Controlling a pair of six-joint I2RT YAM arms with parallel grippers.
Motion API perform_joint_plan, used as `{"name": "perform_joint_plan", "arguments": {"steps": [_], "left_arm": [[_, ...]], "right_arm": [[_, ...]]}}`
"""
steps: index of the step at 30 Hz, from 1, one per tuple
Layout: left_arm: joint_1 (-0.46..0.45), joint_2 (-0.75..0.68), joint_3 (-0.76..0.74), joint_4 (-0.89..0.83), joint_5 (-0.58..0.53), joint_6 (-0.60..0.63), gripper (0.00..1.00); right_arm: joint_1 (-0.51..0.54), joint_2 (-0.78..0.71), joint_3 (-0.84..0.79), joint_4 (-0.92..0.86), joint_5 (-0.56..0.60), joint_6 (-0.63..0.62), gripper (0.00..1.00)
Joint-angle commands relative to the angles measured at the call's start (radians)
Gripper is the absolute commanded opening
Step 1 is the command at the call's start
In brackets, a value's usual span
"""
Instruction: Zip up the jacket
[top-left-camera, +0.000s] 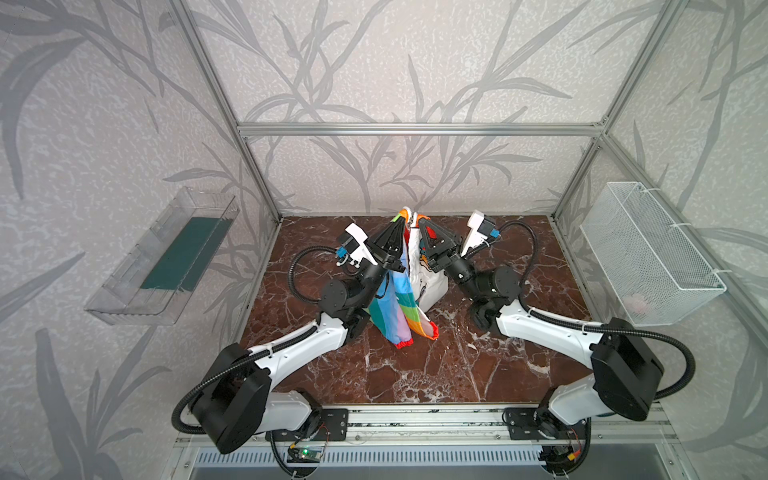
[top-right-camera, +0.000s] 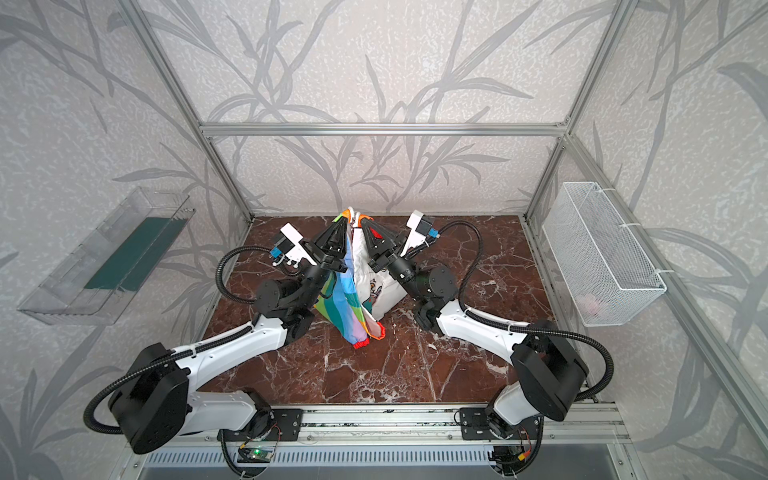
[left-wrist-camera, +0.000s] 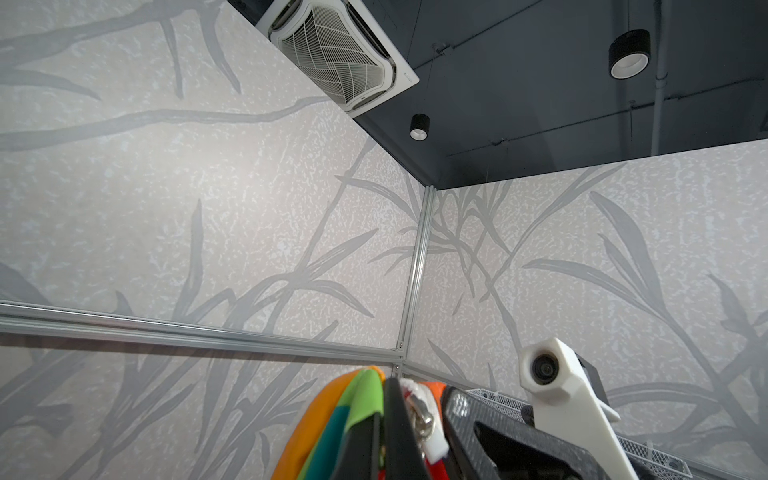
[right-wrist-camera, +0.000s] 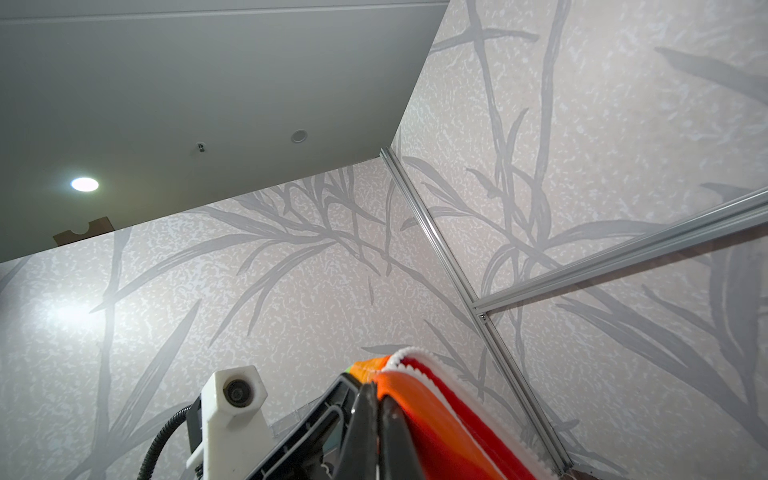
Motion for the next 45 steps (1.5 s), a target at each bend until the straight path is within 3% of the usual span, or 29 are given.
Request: {"name": "perform_joint_plan", "arguments": {"steps": [1,15,30,35,45], "left_arm": [[-0.012,-0.033,0.018,0.04,-0.009,-0.015,0.0],[-0.035,-0.025,0.015,0.039,-0.019,-0.037,0.0],[-0.045,-0.006,-0.012,0.039,0.018,0.041,0.0],[-0.037,0.109,-0.065,0.039,-0.003,0.017,0.0],[-0.039,0.365,-0.149,0.039,0.095,-0.13,0.0]], "right_arm": [[0.005,-0.004,0.03,0.072,0.035,-0.02,0.0],[0.005,0.015,0.054,0.072,0.052,-0.013,0.0],[-0.009,0.006,0.073,0.073,0.082,-0.002,0.0],[-0.044,0.036,0.004,0.072,0.097,0.021,0.0],[-0.101,0.087,-0.262,0.072,0.112,0.027,0.0]]}}
